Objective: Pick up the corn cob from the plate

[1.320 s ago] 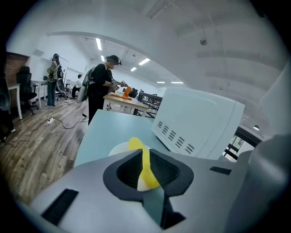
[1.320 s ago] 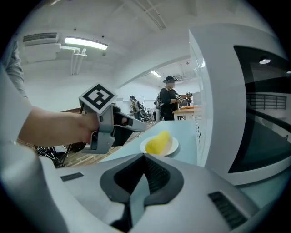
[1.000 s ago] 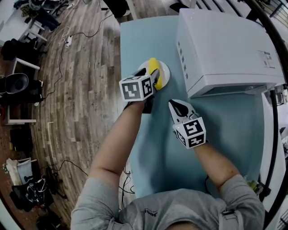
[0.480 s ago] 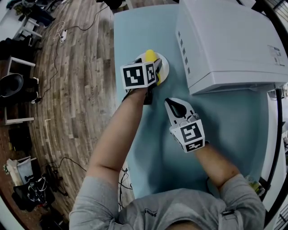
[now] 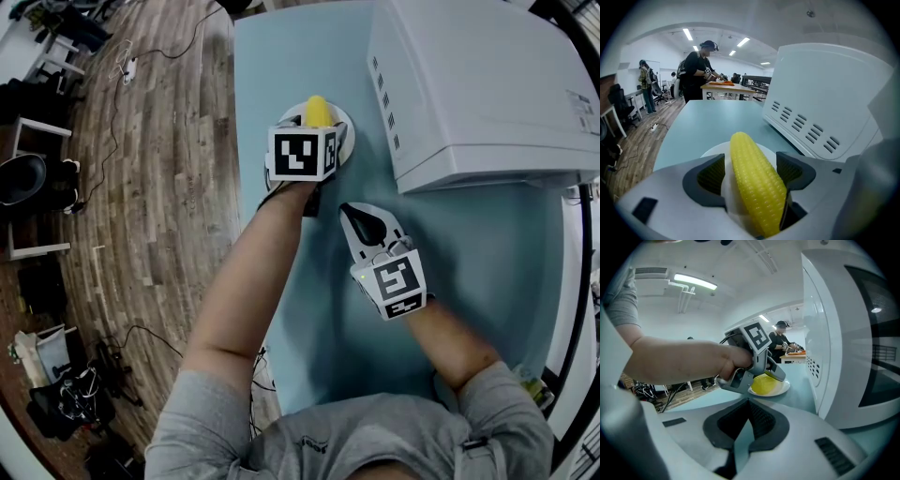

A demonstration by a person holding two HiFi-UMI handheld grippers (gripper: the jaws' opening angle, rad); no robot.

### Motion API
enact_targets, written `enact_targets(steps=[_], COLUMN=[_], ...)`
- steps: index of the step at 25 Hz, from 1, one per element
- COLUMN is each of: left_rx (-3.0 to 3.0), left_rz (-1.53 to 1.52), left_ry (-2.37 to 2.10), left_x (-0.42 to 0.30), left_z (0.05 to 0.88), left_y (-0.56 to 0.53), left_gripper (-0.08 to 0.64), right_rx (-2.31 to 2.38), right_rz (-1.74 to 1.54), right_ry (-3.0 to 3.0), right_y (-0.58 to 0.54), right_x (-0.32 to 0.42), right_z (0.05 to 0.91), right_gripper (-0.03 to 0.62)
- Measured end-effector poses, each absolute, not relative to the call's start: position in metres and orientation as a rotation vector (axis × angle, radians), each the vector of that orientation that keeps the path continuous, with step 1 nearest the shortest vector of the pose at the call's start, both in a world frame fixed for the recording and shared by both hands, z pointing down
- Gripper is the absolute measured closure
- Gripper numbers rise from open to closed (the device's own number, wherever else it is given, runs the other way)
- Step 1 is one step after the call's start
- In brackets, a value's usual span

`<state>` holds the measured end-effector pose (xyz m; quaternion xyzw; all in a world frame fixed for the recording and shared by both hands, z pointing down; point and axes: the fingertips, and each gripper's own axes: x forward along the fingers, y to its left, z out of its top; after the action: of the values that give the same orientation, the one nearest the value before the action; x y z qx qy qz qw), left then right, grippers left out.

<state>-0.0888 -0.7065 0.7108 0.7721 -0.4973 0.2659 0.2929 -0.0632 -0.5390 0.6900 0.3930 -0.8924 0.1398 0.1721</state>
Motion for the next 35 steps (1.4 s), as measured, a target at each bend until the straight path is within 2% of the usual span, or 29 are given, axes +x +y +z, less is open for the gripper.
enact_targets(steps=[2,3,4,13,19,25,35], left_rx=[2.068,2.067,2.069,2.117,2.183,2.332,2.557], left_rz=[0.715,0.709,0.705,0.604,0.456,0.262,0.022], left_ry=[-1.295,-1.280,-1.267,-1.221,-1.284,-1.395,-1.554], left_x=[-0.086,-0.085,-0.085,-0.088,-0.094,-0.106,-0.138], left_z=[0.710,0.710,0.710,0.702,0.662,0.555,0.338], left_y=[-0.706,-0.706,-0.705,-0.704,-0.706,-0.704,-0.657], left_gripper=[0.220,0.288,0.296,0.308,0.310,0.310,0.310], right_rx=[1.113,1.112,1.111,1.130,1.145,1.201,1.318], right_rz=[0.399,0.405,0.412,0.407,0.380,0.331,0.065], right_ry=[-2.536,-2.536,-2.535,-2.539,-2.540,-2.581,-2.717], right_y=[-0.539,-0.538,-0.538,-0.538,-0.536,-0.536,-0.540], right_x=[-0.065,-0.066,-0.066,-0.062,-0.059,-0.056,-0.054], right_z=[0.689,0.689,0.690,0.679,0.662,0.598,0.419], right_gripper=[0.577,0.577,0.577,0.577,0.577,0.577,0.577])
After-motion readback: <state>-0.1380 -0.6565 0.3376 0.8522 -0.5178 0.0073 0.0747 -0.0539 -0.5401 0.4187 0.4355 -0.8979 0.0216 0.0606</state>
